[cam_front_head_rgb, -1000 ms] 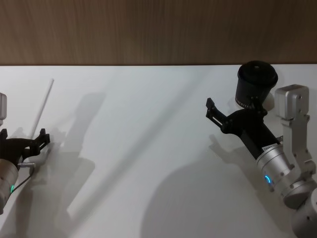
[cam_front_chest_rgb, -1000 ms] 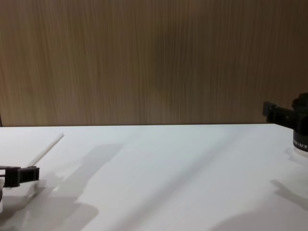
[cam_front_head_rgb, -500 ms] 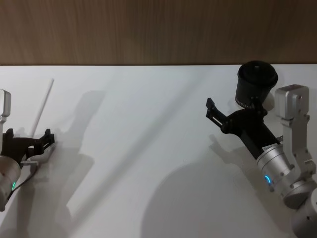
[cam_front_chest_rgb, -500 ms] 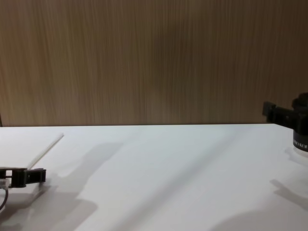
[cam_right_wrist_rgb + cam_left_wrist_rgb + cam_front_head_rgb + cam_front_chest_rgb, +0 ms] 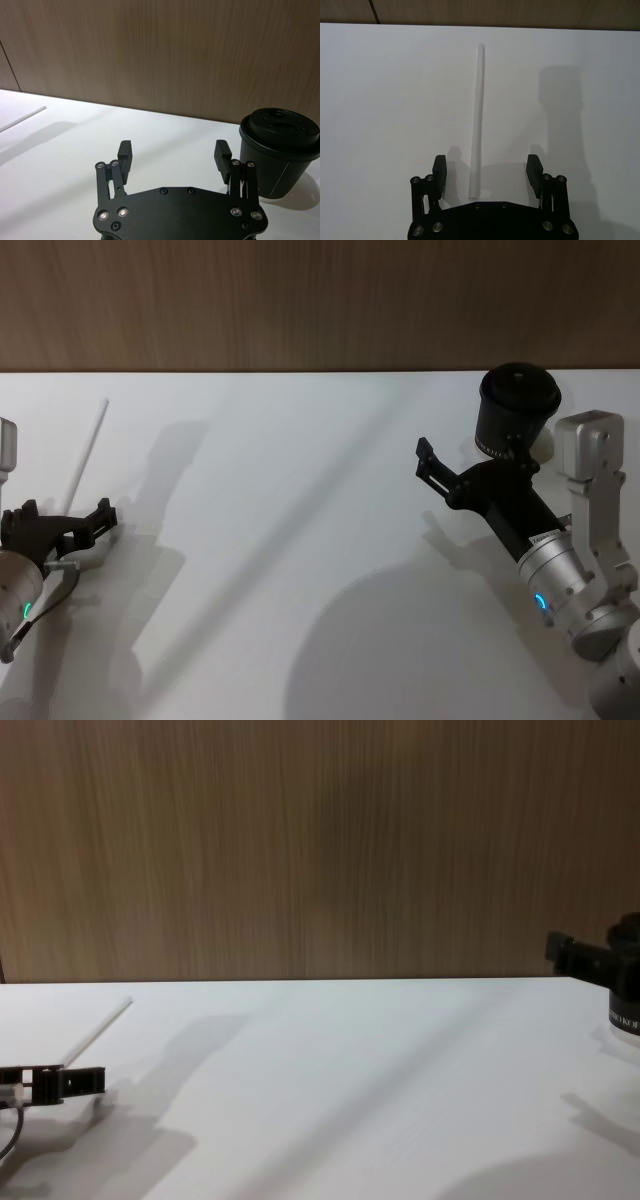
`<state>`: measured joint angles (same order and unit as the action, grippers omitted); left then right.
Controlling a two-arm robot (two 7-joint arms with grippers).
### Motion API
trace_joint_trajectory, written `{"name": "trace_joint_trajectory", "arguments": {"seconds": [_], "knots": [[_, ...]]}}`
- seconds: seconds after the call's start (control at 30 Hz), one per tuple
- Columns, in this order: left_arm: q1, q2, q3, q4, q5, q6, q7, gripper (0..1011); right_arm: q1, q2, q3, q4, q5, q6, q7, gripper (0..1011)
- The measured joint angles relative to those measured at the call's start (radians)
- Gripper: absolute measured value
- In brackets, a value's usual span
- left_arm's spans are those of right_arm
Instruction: Pick up the straw with one hand, pass it to the other hand, and insert it into the cup.
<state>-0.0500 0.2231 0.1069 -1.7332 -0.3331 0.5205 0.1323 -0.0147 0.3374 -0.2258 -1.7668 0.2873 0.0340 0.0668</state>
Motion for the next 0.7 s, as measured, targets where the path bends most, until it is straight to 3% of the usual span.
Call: {"name": "trace_joint_trajectory", "arguments": {"seconds": [0.33,0.7], "knots": [[-0.001,-0.004,-0.007,0.001,-0.001,0.012,-0.006,988,0.0,0.0,0.0,0.0,0.0,0.0,0.0,1001],[-0.002,-0.005,-0.01,0.001,0.001,0.017,-0.009,732,0.0,0.0,0.0,0.0,0.0,0.0,0.0,1001]]}}
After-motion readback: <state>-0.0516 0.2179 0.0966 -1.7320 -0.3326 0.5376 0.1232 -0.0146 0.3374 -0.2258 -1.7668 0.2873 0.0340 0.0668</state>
